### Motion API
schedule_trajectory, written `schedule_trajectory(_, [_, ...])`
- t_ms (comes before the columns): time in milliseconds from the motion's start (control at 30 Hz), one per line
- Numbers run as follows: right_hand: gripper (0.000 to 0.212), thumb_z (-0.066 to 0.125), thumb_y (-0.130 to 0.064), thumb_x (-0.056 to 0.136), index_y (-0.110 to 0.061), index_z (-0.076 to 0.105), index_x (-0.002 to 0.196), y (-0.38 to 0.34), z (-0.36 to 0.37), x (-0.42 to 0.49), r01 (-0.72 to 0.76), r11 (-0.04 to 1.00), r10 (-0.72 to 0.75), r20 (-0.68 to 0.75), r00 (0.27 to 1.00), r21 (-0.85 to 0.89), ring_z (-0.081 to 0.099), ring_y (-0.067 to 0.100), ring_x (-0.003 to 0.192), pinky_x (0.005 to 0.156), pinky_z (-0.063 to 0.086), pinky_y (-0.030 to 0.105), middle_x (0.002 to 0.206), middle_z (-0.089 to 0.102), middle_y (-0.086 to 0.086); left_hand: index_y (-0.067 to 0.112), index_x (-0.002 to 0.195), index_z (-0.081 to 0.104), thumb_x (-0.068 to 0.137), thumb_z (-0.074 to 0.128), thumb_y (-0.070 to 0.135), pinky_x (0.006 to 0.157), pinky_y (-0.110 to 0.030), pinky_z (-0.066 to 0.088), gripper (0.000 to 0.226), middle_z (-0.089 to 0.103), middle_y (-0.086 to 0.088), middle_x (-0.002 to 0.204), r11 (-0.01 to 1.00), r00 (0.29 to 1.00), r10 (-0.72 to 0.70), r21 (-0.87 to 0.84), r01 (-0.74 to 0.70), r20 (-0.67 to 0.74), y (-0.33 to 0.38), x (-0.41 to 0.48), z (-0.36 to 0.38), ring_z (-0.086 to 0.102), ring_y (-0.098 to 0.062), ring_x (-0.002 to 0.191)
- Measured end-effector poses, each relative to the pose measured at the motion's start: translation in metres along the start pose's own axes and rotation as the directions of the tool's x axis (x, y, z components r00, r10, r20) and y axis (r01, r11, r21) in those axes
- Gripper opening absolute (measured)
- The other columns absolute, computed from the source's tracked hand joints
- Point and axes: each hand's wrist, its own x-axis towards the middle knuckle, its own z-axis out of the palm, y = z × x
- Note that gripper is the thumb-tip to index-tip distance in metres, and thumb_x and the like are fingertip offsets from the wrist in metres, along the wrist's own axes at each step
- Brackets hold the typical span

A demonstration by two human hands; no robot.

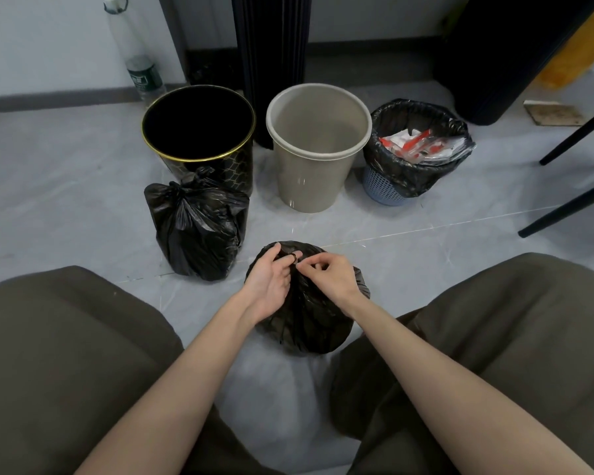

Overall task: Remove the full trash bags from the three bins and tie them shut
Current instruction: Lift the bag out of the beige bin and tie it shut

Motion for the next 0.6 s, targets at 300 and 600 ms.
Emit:
schedule_trajectory(300, [0.007, 0.075, -0.024, 0.076, -0.02, 0.077, 0.081, -0.001, 0.011, -0.004, -0.04, 0.992, 0.045, -0.043, 0.998, 0.116, 0.046, 0.005, 0.057, 0.065, 0.042, 0.021, 0.058, 0.053, -0.007, 0.01, 0.146, 0.027, 0.099, 0.015, 0.049, 0.106, -0.022, 0.023, 0.063, 0.032, -0.011, 0.151, 0.995, 1.0, 0.015, -0.1, -0.015, 0.002, -0.002, -0.011, 0.014, 0.026, -0.016, 0.142])
schedule_trajectory(600, [0.008, 0.071, -0.022, 0.074, -0.016, 0.076, 0.076, 0.001, 0.02, -0.004, -0.08, 0.988, 0.096, -0.121, 0.988, 0.13, 0.045, 0.006, 0.054, 0.067, 0.045, 0.027, 0.049, 0.049, -0.011, 0.012, 0.148, 0.025, 0.097, 0.016, 0.054, 0.118, -0.028, 0.015, 0.066, 0.031, -0.01, 0.152, 0.992, 0.999, -0.02, -0.122, 0.024, 0.032, -0.007, -0.008, 0.011, 0.026, -0.016, 0.142])
